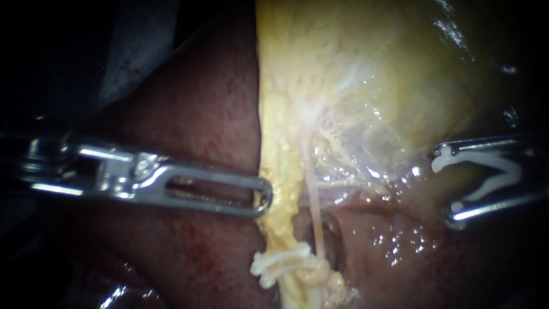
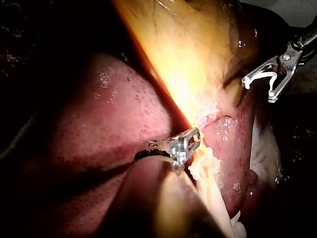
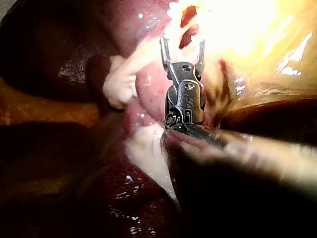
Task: Clipping third clip left tube
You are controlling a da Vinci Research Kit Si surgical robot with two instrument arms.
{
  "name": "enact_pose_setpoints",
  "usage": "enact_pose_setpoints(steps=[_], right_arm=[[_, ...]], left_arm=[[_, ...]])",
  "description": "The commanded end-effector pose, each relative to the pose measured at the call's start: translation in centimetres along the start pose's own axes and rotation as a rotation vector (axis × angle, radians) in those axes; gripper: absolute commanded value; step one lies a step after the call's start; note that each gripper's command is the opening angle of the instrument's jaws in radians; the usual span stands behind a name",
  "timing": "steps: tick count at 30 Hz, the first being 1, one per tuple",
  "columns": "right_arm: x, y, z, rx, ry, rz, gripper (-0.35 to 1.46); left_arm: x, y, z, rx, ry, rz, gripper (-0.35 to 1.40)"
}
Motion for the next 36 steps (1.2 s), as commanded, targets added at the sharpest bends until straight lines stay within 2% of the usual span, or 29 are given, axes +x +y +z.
enact_pose_setpoints(steps=[1, 7, 11, 19, 25, 36], right_arm=[[0.0, 0.0, 0.0, 0.0, 0.0, 0.0, 0.59], [-0.05, -0.01, 0.07, -0.004, 0.001, -0.003, 0.59], [-0.12, -0.02, 0.24, -0.002, -0.001, -0.008, 0.58], [-0.38, -0.03, 0.78, 0.03, -0.019, -0.034, 0.58], [-0.52, 0.0, 1.14, 0.045, -0.029, -0.037, 0.58], [-0.56, 0.05, 1.5, 0.057, -0.038, -0.033, 0.58]], left_arm=[[0.0, 0.0, -0.01, 0.0, 0.0, 0.001, -0.35], [0.01, -0.01, -0.01, 0.0, 0.0, 0.0, -0.35], [0.01, -0.02, -0.02, 0.0, 0.0, 0.0, -0.35], [0.01, -0.03, -0.02, 0.001, 0.0, 0.0, -0.35], [0.01, -0.04, -0.04, -0.001, -0.002, -0.001, -0.35], [0.0, -0.06, -0.05, 0.0, -0.001, -0.002, -0.35]])
